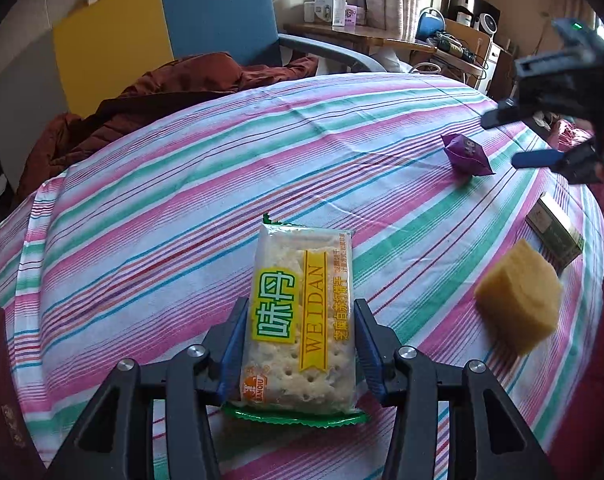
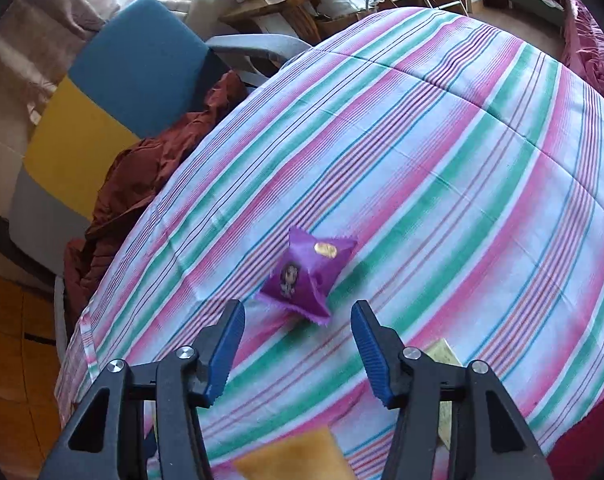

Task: Organize objects
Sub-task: 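Grasp the WEIDAN cracker packet with the left tool while the right tool grasps the purple pouch, then carry the packet and pouch over the gold box and open both tools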

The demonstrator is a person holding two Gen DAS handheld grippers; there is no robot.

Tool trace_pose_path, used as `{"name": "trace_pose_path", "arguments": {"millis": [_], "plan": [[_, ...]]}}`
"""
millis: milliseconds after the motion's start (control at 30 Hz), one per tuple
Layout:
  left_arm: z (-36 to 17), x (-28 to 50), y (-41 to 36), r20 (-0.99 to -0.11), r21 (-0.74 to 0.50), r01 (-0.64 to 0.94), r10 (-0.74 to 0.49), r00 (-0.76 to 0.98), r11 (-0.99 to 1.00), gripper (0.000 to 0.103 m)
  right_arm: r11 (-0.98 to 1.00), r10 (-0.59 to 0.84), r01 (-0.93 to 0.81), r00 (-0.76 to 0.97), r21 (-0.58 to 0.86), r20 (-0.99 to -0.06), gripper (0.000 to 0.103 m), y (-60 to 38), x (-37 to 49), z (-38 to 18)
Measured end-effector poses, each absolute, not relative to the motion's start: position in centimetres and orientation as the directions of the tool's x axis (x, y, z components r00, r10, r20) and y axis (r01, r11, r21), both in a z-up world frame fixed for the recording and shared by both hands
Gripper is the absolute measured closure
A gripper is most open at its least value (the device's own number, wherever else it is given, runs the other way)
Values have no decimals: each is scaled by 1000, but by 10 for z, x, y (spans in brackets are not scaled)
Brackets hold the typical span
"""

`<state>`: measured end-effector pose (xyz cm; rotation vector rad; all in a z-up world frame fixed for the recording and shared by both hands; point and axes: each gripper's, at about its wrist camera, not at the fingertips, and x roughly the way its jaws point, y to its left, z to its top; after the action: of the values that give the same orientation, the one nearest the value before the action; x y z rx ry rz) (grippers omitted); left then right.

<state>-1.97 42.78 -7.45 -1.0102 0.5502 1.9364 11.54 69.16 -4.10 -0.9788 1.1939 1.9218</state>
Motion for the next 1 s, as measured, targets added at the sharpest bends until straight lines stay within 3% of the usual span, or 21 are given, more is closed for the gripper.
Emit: {"name": "trace_pose_path", "arguments": {"millis": [133, 300, 733, 1000], "plan": [[-75, -22, 429, -818, -12, -844, 491, -300, -536, 50, -356, 140, -847, -465, 394, -874, 49, 704, 93, -50], [-76, -20, 427, -806, -17, -843, 507, -307, -538, 50, -357, 166, -874, -407, 330, -898, 59, 712, 86, -67], [-76, -21, 423, -795, -41, -832, 522, -308, -554, 53, -469, 197, -849, -368, 242, -909, 65, 706, 73, -68], [-68, -17, 398, -804, -43, -817, 506, -313, -575, 54, -536, 152, -789, -442, 302, -884, 69, 696, 64, -62]]}}
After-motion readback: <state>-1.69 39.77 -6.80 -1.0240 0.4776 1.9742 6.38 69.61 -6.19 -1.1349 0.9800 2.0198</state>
